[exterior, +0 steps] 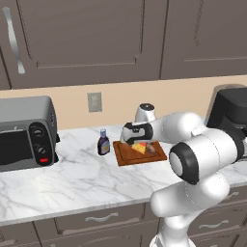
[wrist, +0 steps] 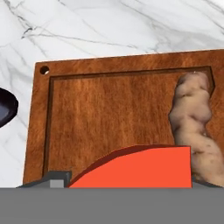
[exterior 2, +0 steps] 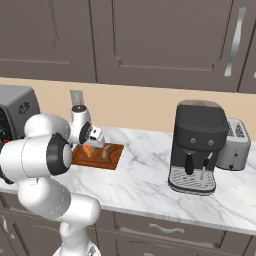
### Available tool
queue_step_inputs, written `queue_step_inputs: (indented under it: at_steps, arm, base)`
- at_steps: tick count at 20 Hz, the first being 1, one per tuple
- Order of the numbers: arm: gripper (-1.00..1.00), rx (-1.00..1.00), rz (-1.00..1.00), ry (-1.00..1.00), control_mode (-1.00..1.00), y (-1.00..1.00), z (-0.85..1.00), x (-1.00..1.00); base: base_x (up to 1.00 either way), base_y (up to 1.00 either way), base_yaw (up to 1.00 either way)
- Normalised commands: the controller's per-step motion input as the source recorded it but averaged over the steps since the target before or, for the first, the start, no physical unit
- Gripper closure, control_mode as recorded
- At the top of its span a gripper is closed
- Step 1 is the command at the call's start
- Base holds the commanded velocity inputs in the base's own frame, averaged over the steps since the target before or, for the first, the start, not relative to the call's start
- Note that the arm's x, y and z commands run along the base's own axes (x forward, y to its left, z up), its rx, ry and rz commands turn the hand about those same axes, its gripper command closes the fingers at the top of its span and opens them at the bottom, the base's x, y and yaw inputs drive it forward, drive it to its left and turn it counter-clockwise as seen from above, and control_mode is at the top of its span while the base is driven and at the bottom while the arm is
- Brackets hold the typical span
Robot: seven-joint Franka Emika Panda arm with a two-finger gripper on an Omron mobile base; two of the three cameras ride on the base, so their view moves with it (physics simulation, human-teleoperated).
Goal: Retrieve the reheated potato from the microwave, then place the potato, cheese, and condiment on the cutting board.
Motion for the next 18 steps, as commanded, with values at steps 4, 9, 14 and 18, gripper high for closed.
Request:
queue_step_inputs:
  at_steps: [4,9,14,18]
  arm:
    - [1.0,0.0,-0.06,-0.02,-1.0,-0.07,-0.12,0.18]
    - [1.0,0.0,-0.05,-0.04,-1.0,-0.08,-0.07,0.17]
    - [1.0,0.0,-0.05,-0.02,-1.0,-0.11,-0.12,0.09]
    - [1.0,0.0,-0.04,-0.02,-1.0,-0.02,-0.1,0.13]
  base:
    - [0.0,0.0,0.0]
    - [0.0,0.0,0.0]
    - [0.0,0.0,0.0]
    - [0.0,0.0,0.0]
